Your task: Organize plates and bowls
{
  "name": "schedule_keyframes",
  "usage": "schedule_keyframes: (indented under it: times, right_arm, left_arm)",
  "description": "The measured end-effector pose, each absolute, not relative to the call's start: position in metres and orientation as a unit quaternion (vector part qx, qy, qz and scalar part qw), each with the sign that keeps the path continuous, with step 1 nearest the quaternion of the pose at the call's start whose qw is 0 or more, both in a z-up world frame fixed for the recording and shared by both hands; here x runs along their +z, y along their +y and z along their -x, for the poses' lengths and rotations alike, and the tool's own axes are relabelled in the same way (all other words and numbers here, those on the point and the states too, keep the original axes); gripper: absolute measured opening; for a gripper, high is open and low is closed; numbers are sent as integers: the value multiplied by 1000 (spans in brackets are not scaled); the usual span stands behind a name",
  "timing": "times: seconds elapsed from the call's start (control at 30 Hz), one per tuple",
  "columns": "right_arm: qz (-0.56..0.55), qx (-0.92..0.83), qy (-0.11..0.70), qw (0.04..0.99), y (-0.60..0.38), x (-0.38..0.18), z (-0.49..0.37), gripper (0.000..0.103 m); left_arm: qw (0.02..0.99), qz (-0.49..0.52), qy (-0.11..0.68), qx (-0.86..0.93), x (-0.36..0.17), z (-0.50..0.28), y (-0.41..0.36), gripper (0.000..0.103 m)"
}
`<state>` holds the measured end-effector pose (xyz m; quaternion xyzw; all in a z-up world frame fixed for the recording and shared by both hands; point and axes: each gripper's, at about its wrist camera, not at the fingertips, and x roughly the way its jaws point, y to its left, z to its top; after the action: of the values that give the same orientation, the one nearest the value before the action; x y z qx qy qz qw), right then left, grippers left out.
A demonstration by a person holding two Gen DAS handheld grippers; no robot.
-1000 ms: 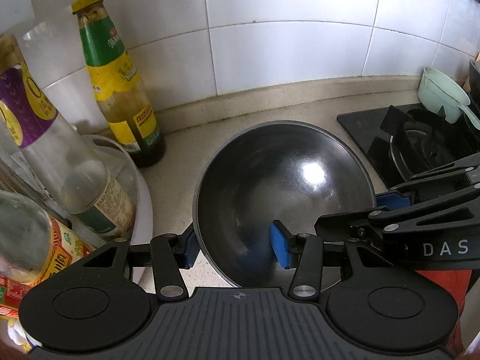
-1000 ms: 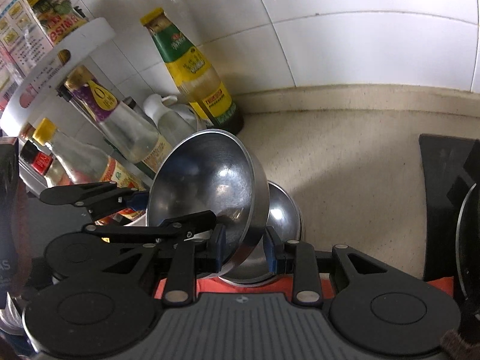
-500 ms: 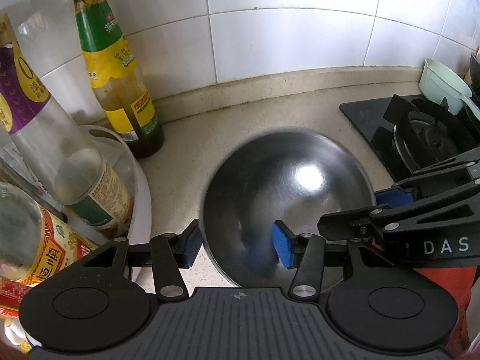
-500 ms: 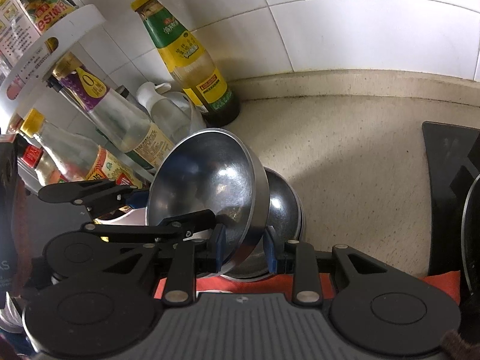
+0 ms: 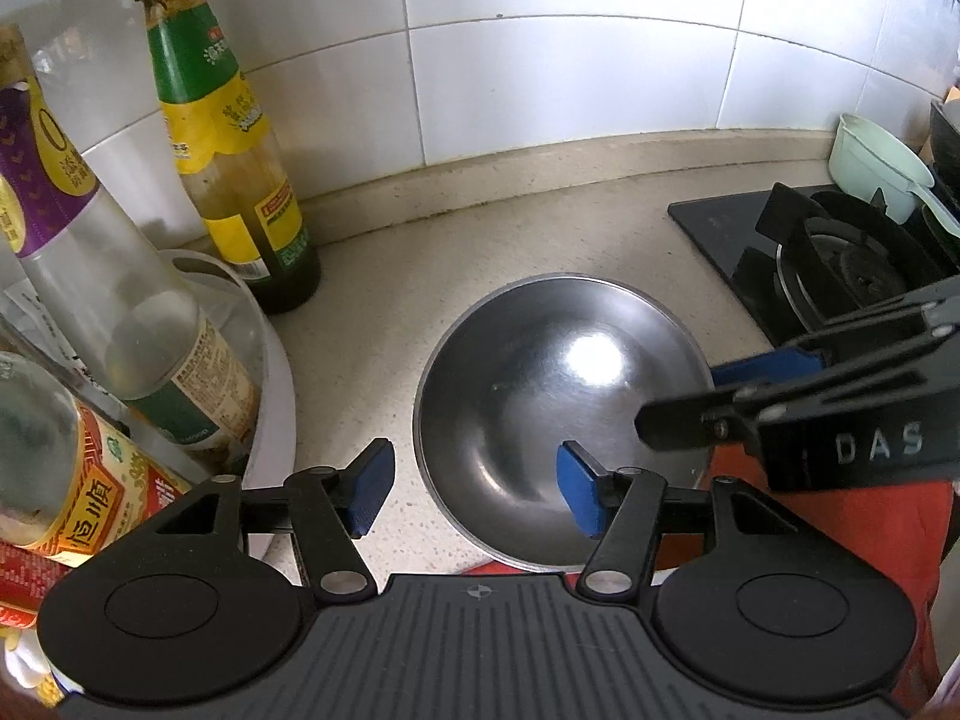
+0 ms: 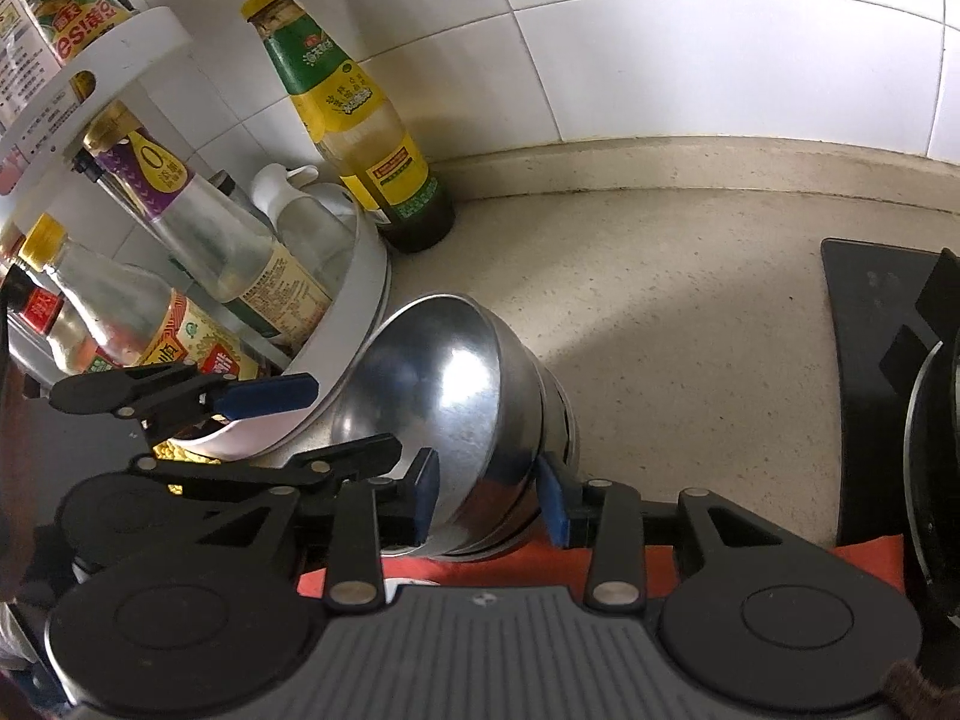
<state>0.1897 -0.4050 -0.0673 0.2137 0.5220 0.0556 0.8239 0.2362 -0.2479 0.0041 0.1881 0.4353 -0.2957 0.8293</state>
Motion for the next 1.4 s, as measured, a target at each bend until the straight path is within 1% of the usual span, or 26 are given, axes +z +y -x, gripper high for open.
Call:
schedule_keyframes:
  times: [0.13,0.27,0.33,0.43,0.53,0.63,0.73,0.87,1.0,1.07,1.17,1.3,1.4]
  right_arm:
    - [-217,49,501,837,-408,-59,-188,34]
    - [-183,33,474,861,-404,-57,-192,34]
    - [-169,27,492,853,-400,-68,-198,34]
    - [-176,35,521,834,-396,-86,-201,34]
    - [-169,34,532,829,-393,-93,-200,35]
    - [-182,38,530,828,-398,-88,-198,35]
    - [-196,36,499,843,-405,-74,-197,35]
    - [-197,28,477,856,-405,-71,-200,35]
    - [-185,28,514,837,-397,-94,-205,37]
    - [-175,30,514,839,-395,-96,-203,37]
    - [-195,35,509,837,-401,-90,-201,37]
    - [-197,30,482,853,-407,-75,-203,37]
    - [-192,32,496,846,-406,-82,-207,38]
  left_arm:
    - [832,-186,434,-293,6,-234,-245,69]
    - [833,-186,435,-289,5,-231,-243,70]
    - [832,-186,436,-288,4,-229,-240,70]
    - [833,-185,438,-283,3,-228,-235,71]
    - [834,-181,441,-277,2,-230,-229,71]
    - [837,-173,441,-273,3,-230,-223,72]
    - [839,-168,439,-273,5,-229,-218,78]
    - [841,-169,436,-273,5,-228,-218,78]
    - [842,-167,433,-274,4,-227,-214,79]
    - [844,-164,432,-273,4,-227,-211,79]
    - [845,-157,432,-274,4,-227,-206,79]
    - [844,-152,427,-286,5,-223,-197,81]
    - [837,-172,424,-301,-1,-217,-194,82]
